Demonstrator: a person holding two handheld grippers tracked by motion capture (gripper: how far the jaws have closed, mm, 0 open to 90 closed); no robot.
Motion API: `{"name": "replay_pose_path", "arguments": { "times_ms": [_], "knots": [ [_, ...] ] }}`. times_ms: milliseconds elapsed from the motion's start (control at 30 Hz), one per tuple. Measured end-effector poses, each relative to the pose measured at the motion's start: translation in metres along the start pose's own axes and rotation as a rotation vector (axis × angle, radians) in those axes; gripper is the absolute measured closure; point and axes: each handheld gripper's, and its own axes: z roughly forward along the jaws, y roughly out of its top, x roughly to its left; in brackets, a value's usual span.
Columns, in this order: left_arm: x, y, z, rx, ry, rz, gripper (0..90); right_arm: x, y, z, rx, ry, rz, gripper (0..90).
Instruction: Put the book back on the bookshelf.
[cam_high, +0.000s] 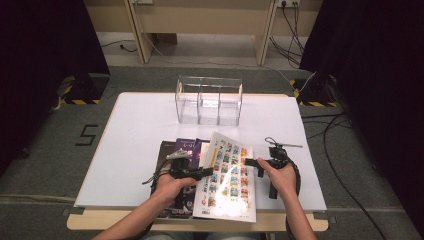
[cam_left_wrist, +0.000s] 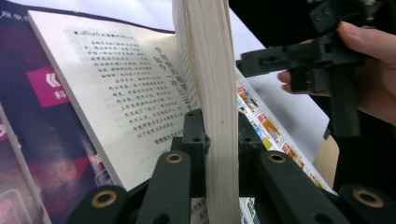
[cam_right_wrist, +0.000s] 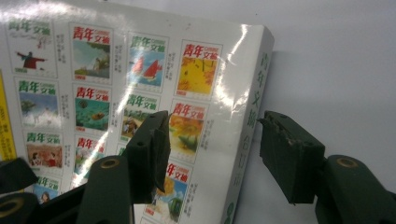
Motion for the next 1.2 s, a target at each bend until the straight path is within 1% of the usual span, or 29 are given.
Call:
{"name": "replay_pose_path", "arguments": {
  "times_ms": [67, 133, 200, 267, 333, 400, 433, 667, 767, 867, 933, 967, 1000, 1033, 1067, 1100, 1133, 1200],
  "knots": [
    [0.002, -0.001, 0.000, -0.010, -0.012, -0.007, 79.0, -0.003, 0.003, 0.003, -0.001, 0.016, 0.011, 43.0],
    [0.004, -0.003, -0.001, -0.022, -0.026, -0.007, 79.0, -0.006, 0.004, 0.006, 0.004, 0.044, 0.032, 43.0],
    [0.006, -0.005, -0.001, -0.032, -0.044, -0.008, 79.0, -0.008, 0.005, 0.009, 0.007, 0.049, 0.031, 43.0],
    [0.007, -0.006, -0.002, -0.036, -0.054, -0.017, 79.0, -0.010, 0.006, 0.011, 0.014, 0.070, 0.042, 42.9],
    [0.007, -0.007, -0.003, -0.037, -0.063, -0.019, 79.0, -0.010, 0.006, 0.013, 0.018, 0.077, 0.050, 42.9],
    [0.008, -0.008, -0.003, -0.039, -0.071, -0.021, 79.0, -0.011, 0.006, 0.013, 0.016, 0.078, 0.048, 42.9],
    [0.009, -0.009, -0.003, -0.044, -0.081, -0.030, 79.0, -0.011, 0.006, 0.014, 0.021, 0.084, 0.050, 42.9],
    [0.011, -0.010, -0.004, -0.054, -0.118, -0.039, 79.0, -0.013, 0.007, 0.016, 0.029, 0.115, 0.052, 41.3],
    [0.011, -0.011, -0.004, -0.056, -0.131, -0.046, 79.0, -0.015, 0.007, 0.017, 0.029, 0.135, 0.070, 41.2],
    [0.012, -0.011, -0.004, -0.042, -0.114, -0.056, 79.1, -0.016, 0.007, 0.017, 0.026, 0.134, 0.073, 43.2],
    [0.011, -0.010, -0.003, -0.015, -0.084, -0.057, 79.0, -0.015, 0.007, 0.016, 0.033, 0.125, 0.105, 47.6],
    [0.011, -0.009, -0.002, -0.006, -0.074, -0.059, 78.8, -0.015, 0.007, 0.015, 0.037, 0.122, 0.103, 51.2],
    [0.011, -0.009, -0.002, -0.006, -0.074, -0.059, 78.7, -0.015, 0.008, 0.014, 0.035, 0.120, 0.099, 52.8],
    [0.012, -0.007, -0.003, 0.024, -0.053, -0.080, 78.2, -0.014, 0.009, 0.011, 0.035, 0.120, 0.092, 56.1],
    [0.013, -0.006, -0.003, 0.037, -0.041, -0.082, 77.7, -0.014, 0.010, 0.009, 0.030, 0.127, 0.090, 58.3],
    [0.014, -0.005, -0.003, 0.047, -0.039, -0.089, 76.9, -0.012, 0.012, 0.006, 0.019, 0.148, 0.095, 60.8],
    [0.015, -0.005, -0.003, 0.049, -0.039, -0.097, 76.8, -0.011, 0.013, 0.003, 0.020, 0.160, 0.097, 61.7],
    [0.015, -0.004, -0.003, 0.054, -0.036, -0.102, 76.7, -0.008, 0.016, 0.001, 0.028, 0.160, 0.082, 61.9]
  ]
}}
